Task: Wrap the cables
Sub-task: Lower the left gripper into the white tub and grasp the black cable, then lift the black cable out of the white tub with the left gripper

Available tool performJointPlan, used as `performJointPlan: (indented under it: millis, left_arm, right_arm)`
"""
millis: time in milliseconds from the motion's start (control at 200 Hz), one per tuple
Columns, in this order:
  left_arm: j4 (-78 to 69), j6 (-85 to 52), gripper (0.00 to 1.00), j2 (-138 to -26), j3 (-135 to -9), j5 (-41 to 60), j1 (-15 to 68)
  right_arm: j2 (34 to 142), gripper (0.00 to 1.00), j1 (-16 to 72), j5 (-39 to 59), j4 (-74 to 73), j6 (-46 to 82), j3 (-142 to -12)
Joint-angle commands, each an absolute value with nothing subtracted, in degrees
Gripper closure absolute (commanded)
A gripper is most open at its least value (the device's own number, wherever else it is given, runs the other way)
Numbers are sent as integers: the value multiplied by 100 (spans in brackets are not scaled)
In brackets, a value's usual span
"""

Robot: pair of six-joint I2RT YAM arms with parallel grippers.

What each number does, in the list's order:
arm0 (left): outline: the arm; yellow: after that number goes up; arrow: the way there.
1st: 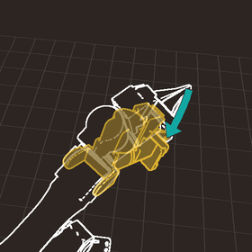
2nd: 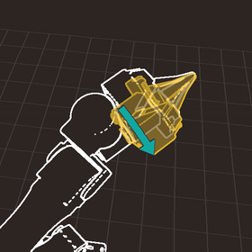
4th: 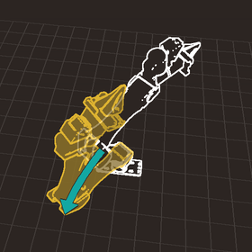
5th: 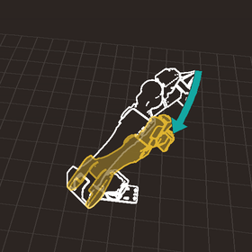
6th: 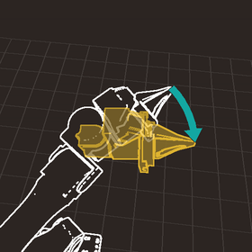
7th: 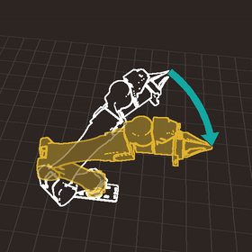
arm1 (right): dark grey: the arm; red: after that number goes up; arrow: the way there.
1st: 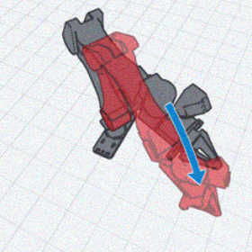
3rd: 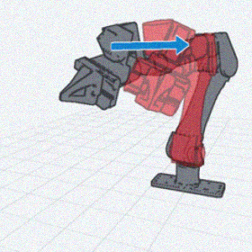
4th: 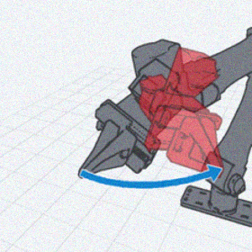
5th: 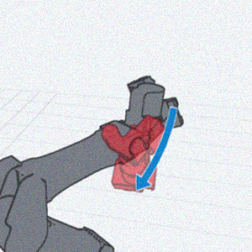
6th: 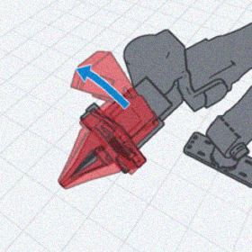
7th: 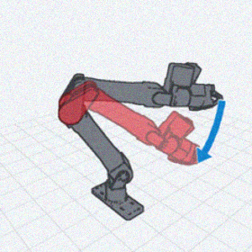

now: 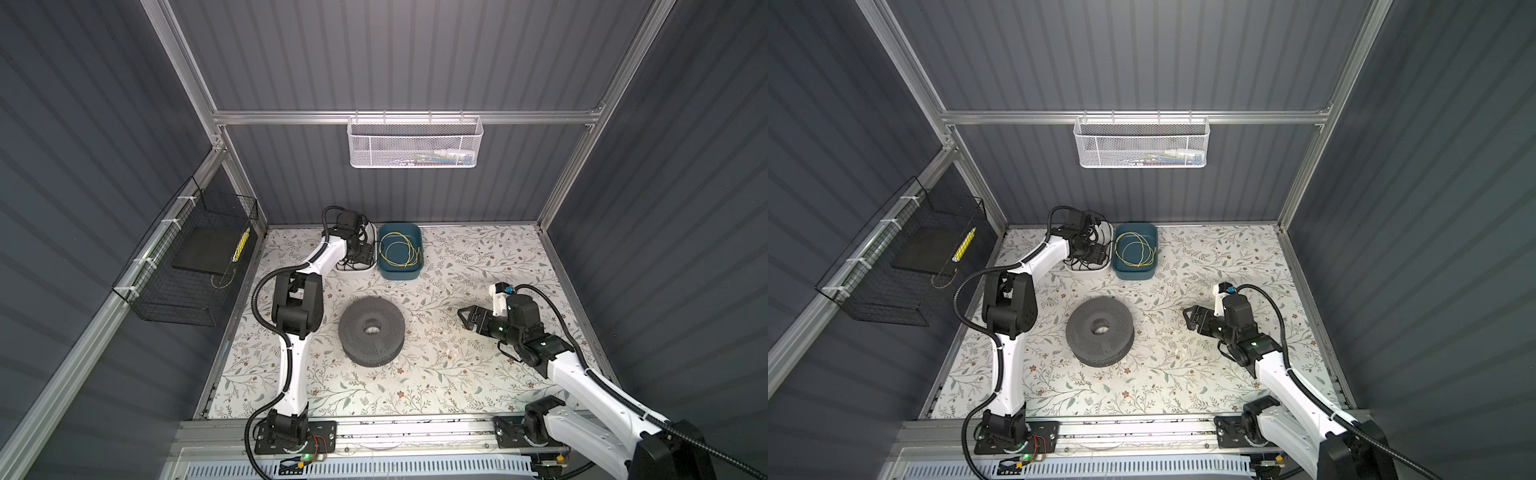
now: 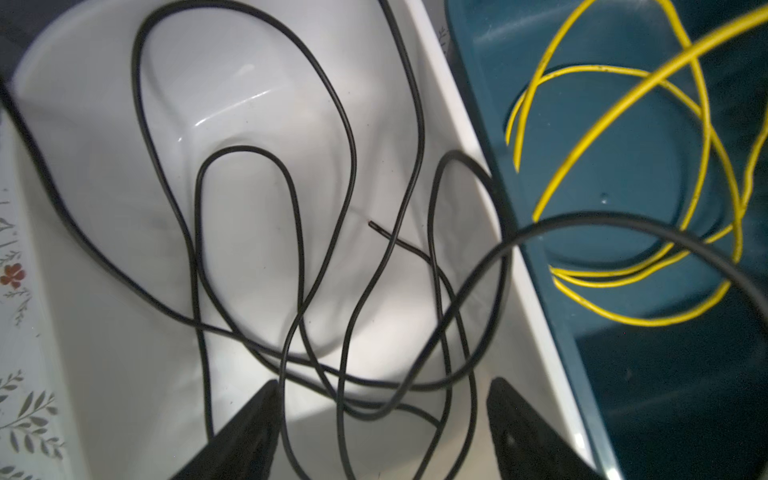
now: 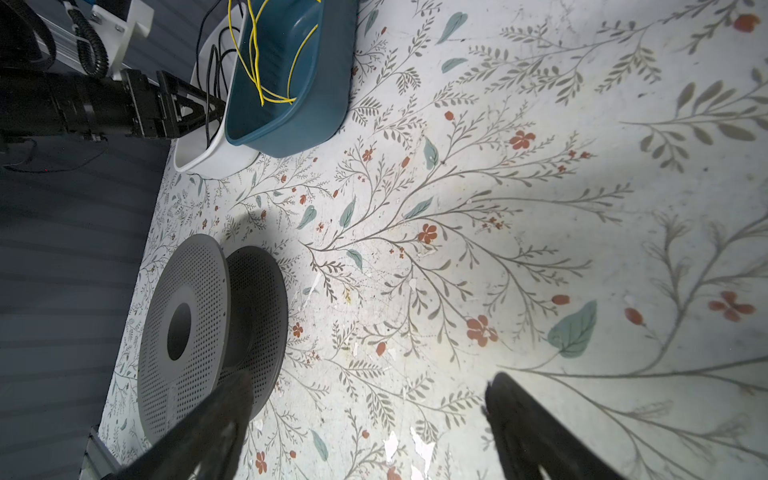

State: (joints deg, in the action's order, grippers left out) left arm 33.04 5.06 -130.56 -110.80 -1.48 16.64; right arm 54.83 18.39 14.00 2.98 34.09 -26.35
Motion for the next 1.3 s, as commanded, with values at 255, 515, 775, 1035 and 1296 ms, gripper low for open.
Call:
performJointPlan:
  millis: [255,515,775,1035,1296]
  left_arm:
    - [3233,463,27,-13853,-11469,-452,1450]
    - [3233,523,58,-14097,-11446,-347,1321]
    - [3347,627,96,-14083,-11531,-194,1162]
    - [2944,618,100,-13207,-11442,-184,1170]
    - [2605,458,100,-12083,-11329,-66,1178]
  right_arm:
    - [5571,9,1795,1411,142,3433,-2672]
    - [5564,10,1790,1376,123,3472,-2663]
    - [5432,10,1769,1336,207,3472,-2703]
    - [5276,11,1767,1314,259,3506,-2740]
    - [5042,11,1764,1312,360,3507,-2762]
